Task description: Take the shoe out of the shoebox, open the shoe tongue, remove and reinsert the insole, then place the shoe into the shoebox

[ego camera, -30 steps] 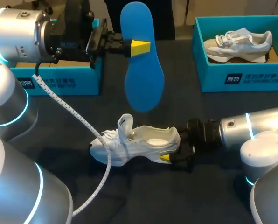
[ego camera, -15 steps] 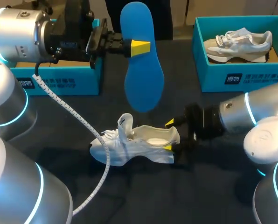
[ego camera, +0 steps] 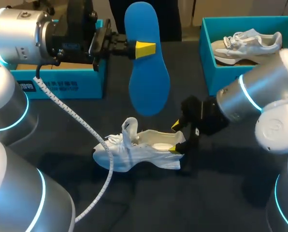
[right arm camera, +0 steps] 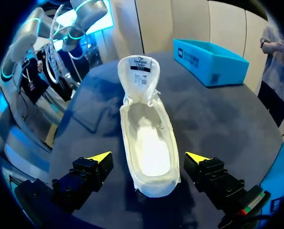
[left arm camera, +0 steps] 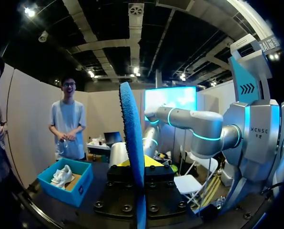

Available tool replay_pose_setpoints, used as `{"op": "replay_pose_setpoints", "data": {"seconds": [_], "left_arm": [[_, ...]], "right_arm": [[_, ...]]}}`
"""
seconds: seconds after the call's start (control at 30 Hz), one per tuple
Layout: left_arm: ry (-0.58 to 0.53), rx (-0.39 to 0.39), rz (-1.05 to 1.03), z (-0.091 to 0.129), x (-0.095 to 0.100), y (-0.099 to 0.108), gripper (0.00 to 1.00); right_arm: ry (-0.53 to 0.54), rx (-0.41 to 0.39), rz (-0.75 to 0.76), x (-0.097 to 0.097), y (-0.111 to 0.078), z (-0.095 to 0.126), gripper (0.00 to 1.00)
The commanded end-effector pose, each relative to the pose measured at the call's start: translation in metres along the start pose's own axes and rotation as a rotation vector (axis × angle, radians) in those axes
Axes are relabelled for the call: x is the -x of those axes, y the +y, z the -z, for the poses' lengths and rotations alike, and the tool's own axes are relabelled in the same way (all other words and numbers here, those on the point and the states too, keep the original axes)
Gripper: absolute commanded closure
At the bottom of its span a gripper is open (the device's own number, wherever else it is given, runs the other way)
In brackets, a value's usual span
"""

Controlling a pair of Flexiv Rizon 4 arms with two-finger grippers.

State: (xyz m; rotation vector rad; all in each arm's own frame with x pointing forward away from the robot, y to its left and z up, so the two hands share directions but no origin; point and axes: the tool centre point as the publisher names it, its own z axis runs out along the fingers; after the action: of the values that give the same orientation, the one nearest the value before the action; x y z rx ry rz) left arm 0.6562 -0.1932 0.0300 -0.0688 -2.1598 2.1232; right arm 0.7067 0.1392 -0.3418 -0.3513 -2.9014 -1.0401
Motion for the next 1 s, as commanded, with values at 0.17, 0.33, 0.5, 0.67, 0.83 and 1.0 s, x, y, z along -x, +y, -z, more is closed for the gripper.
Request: {"op": "replay_pose_setpoints", "data": {"seconds": [0.17,0.33,0.5,0.67,0.83,1.0], "left_arm": [[0.000,-0.003,-0.001,-0.002,0.001,0.001,1.00],[0.000,-0.003,-0.001,-0.002,0.001,0.001,1.00],[0.000,-0.003,-0.001,-0.002,0.001,0.001,1.00],[0.000,-0.003,-0.001,-0.002,0.001,0.001,1.00],[0.000,-0.003,-0.001,-0.002,0.001,0.001,1.00],[0.000,-0.003,-0.001,-0.002,0.001,0.001,1.00]], "right_arm": [[-0.026,-0.512,-0.004,0.002,0.009,0.003,0.00],[-0.037,-0.556,-0.019,0.001,0.013,0.006,0.00],[-0.047,-0.603,-0.029,-0.001,0.016,0.008,0.00],[-0.044,-0.677,-0.057,0.002,0.024,0.007,0.00],[-0.049,-0.690,-0.046,0.003,0.031,0.006,0.00],[-0.051,-0.691,-0.046,0.003,0.033,0.002,0.00]]}}
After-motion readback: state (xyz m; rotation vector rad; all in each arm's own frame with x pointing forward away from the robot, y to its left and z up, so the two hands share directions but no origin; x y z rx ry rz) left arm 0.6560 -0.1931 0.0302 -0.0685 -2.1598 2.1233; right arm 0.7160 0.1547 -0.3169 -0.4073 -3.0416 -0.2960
